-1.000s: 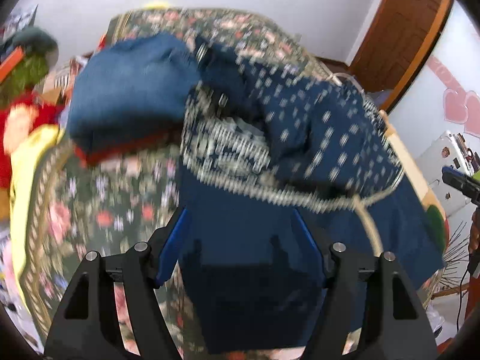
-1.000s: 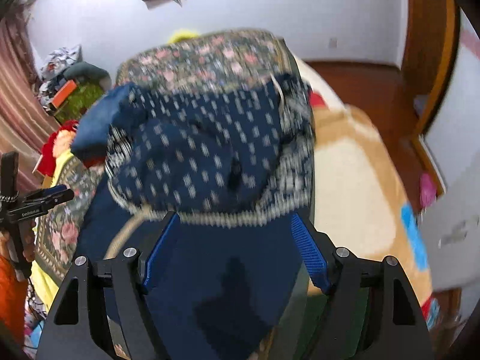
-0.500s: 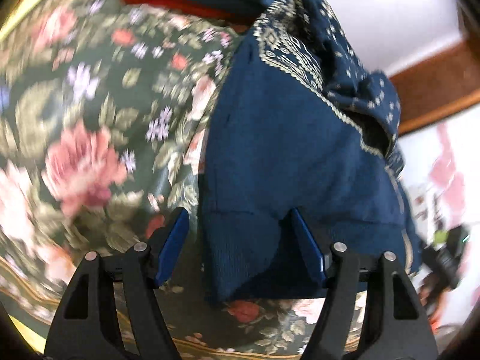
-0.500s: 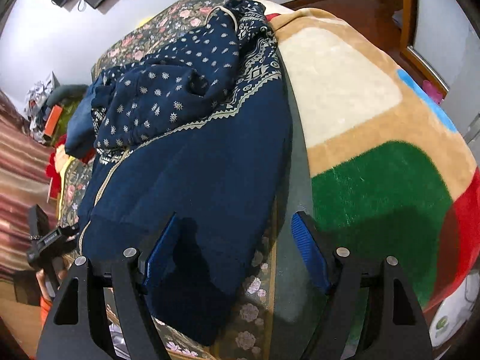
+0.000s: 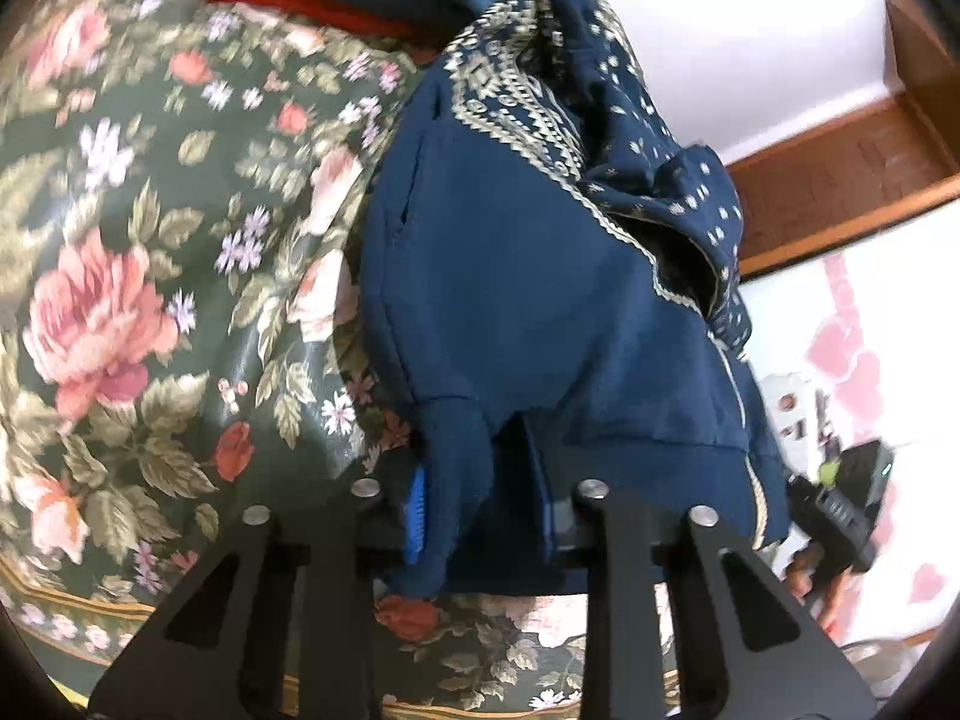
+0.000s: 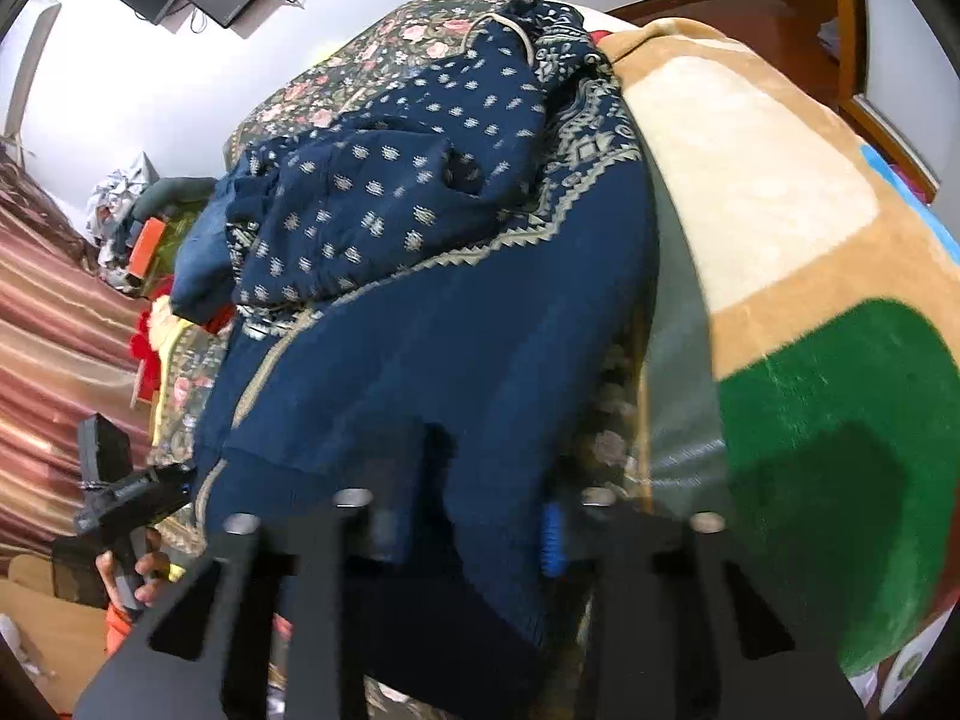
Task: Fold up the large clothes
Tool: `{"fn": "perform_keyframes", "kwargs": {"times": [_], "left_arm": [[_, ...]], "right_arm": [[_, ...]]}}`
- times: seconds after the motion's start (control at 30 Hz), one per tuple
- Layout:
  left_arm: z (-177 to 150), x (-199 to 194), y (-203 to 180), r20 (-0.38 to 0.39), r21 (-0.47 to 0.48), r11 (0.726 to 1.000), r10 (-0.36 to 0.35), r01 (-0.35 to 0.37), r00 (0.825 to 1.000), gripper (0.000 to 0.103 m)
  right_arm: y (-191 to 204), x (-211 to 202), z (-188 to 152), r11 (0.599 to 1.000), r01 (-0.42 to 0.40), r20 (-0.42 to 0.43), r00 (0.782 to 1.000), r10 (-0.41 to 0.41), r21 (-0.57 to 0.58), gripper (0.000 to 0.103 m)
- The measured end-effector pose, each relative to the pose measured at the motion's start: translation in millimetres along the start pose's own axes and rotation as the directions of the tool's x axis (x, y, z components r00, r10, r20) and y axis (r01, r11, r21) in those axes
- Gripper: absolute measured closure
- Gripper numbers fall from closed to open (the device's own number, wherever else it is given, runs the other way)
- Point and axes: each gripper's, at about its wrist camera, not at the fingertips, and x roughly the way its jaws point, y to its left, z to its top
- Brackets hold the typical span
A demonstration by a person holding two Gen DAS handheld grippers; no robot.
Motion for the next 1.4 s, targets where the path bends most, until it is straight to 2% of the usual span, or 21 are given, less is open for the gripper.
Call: {"fn": "perform_keyframes", "kwargs": {"times": [0.03,0.1,0.17,0.27,0.4,0.47,0.57,0.6,0.67,0.77,0.9,0.97,1.07,1.17,1.2,1.27,1.33,1.4], "left_arm": [[0,-1,-3,0.007,0.026,0.999,0.023,-0.023,1.000,0.086],[0,-2,-15,0.020,0.092,0.993,0.071,-0.073,0.997,0.092],[2,-8,-29,0.049,0.145,0.984,0.097,-0.103,0.994,0.092],[13,-19,-43,0.092,0.171,0.981,0.076,-0.091,0.993,0.093],[39,-40,-72,0.154,0.210,0.977,0.010,-0.043,0.988,0.093],[53,-47,-91,0.195,0.250,0.966,0.013,-0.063,0.981,0.093],[76,-52,-122,0.246,0.334,0.934,0.043,-0.126,0.968,0.094],[88,-51,-134,0.273,0.356,0.920,0.067,-0.166,0.960,0.094],[107,-51,-150,0.315,0.375,0.908,0.064,-0.186,0.947,0.094],[141,-50,-165,0.369,0.365,0.906,0.071,-0.215,0.927,0.094],[188,-44,-169,0.405,0.330,0.913,0.092,-0.239,0.910,0.094],[218,-32,-169,0.416,0.306,0.913,0.127,-0.270,0.900,0.094],[246,-15,-165,0.428,0.283,0.909,0.165,-0.305,0.888,0.094],[272,8,-165,0.433,0.269,0.898,0.211,-0.349,0.876,0.094],[282,20,-166,0.440,0.262,0.883,0.250,-0.389,0.863,0.094],[296,40,-163,0.441,0.256,0.862,0.299,-0.438,0.846,0.094],[307,59,-156,0.419,0.247,0.853,0.334,-0.460,0.844,0.093],[313,76,-148,0.380,0.245,0.855,0.349,-0.457,0.856,0.091]], "right_arm": [[0,-2,3,1.000,-0.024,0.002,1.000,0.024,0.007,0.091],[0,-4,7,0.999,-0.040,0.003,0.999,0.040,0.011,0.091],[4,-12,12,0.999,-0.051,0.039,0.998,0.051,-0.001,0.091],[12,-24,19,0.997,-0.081,0.085,0.993,0.082,-0.020,0.093],[24,-36,36,0.992,-0.114,0.135,0.984,0.120,-0.052,0.093],[27,-38,47,0.989,-0.134,0.150,0.978,0.142,-0.063,0.093],[33,-40,74,0.988,-0.126,0.183,0.973,0.140,-0.087,0.094],[34,-42,83,0.987,-0.130,0.199,0.969,0.146,-0.092,0.094],[36,-44,103,0.986,-0.133,0.228,0.962,0.153,-0.097,0.094],[35,-43,133,0.987,-0.121,0.273,0.951,0.147,-0.109,0.095],[27,-31,176,0.991,-0.095,0.311,0.943,0.121,-0.097,0.095],[20,-21,198,0.993,-0.076,0.329,0.939,0.100,-0.085,0.095],[7,-1,227,0.998,-0.034,0.358,0.932,0.050,-0.051,0.095],[2,27,242,0.998,0.042,0.362,0.932,-0.020,-0.051,0.095],[0,37,247,0.997,0.061,0.356,0.934,-0.040,-0.048,0.095],[-9,57,253,0.997,0.072,0.334,0.941,-0.058,-0.032,0.094],[-24,70,259,0.998,0.060,0.310,0.949,-0.059,0.007,0.094],[-37,80,264,0.998,0.044,0.281,0.958,-0.053,0.039,0.094]]}}
